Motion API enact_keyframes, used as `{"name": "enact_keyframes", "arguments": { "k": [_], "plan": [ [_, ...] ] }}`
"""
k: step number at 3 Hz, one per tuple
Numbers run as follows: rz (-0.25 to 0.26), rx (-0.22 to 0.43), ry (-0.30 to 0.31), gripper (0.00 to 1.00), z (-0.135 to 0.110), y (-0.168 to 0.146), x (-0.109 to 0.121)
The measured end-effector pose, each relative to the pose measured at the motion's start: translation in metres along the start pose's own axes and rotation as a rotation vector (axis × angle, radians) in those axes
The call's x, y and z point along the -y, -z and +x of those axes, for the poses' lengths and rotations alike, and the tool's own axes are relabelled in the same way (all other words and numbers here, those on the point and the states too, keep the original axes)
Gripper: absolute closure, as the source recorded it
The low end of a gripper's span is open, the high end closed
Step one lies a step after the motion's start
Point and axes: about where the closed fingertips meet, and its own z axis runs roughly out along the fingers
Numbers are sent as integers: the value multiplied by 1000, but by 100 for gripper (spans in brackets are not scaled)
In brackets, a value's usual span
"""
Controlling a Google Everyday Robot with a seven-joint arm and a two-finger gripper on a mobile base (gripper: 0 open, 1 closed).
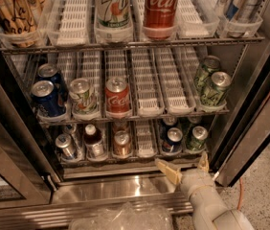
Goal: Pick green can from bottom shelf of fridge
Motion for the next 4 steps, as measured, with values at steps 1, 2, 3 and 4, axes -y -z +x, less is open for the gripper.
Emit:
{"name": "enact_keyframes", "arguments": {
  "k": [1,2,3,4],
  "plan": [
    [17,-2,-2,0,2,-3,2],
    [81,-9,-48,0,5,-14,4],
    [162,-12,-8,18,6,-12,25],
    [205,-23,0,17,10,-19,35]
  ]
}}
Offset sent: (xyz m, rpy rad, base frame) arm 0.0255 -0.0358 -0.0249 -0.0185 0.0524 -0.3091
